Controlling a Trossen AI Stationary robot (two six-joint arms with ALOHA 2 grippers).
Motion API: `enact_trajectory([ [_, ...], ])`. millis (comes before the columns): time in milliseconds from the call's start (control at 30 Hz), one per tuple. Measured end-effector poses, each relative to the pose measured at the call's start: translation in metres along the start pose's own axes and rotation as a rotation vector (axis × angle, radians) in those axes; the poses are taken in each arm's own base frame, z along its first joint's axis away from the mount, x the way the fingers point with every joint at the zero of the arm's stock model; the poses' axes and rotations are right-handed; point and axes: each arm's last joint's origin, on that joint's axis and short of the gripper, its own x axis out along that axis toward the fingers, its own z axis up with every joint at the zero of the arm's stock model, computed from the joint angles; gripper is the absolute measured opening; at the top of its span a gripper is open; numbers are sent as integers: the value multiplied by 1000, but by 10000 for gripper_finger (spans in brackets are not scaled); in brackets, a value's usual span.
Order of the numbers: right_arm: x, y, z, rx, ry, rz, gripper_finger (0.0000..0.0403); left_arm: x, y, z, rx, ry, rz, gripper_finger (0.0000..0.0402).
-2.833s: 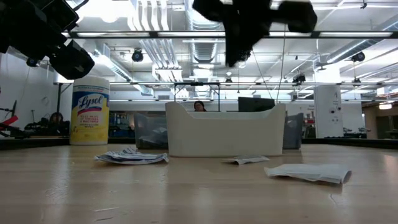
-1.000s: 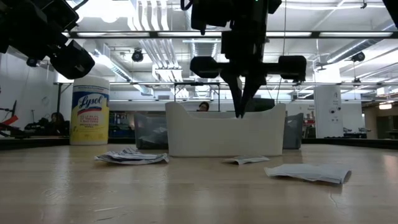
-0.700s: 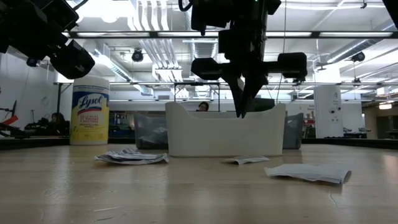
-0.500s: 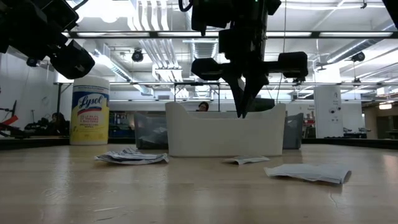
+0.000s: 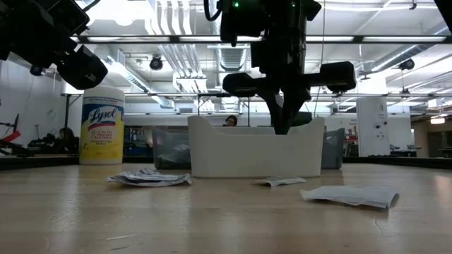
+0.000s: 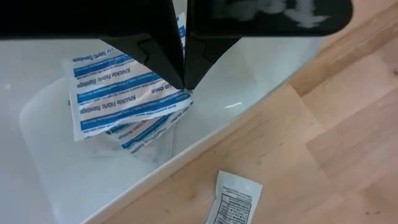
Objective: Pick & Place First Aid Supplies
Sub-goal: Put the blue bandage into the white bin
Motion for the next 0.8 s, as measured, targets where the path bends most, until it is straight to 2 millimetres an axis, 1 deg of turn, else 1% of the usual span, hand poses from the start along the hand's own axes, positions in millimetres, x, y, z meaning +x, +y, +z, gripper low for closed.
enact_trajectory([
  [233, 0, 0, 0, 0, -1, -2, 13, 0, 0, 0, 0, 0, 0, 197],
  [467, 0, -1, 0, 26, 0, -9, 47, 0, 0, 0, 0, 0, 0, 197],
  [533, 0, -1, 0, 19, 23, -26, 57, 0, 0, 0, 0, 0, 0, 197],
  [633, -6, -3, 3, 8, 111, -110, 69, 0, 0, 0, 0, 0, 0, 197],
  [700, -14, -5, 7, 8, 158, -168, 76, 0, 0, 0, 0, 0, 0, 197],
  [800, -29, -6, 17, 39, 163, -215, 83, 0, 0, 0, 0, 0, 0, 197],
])
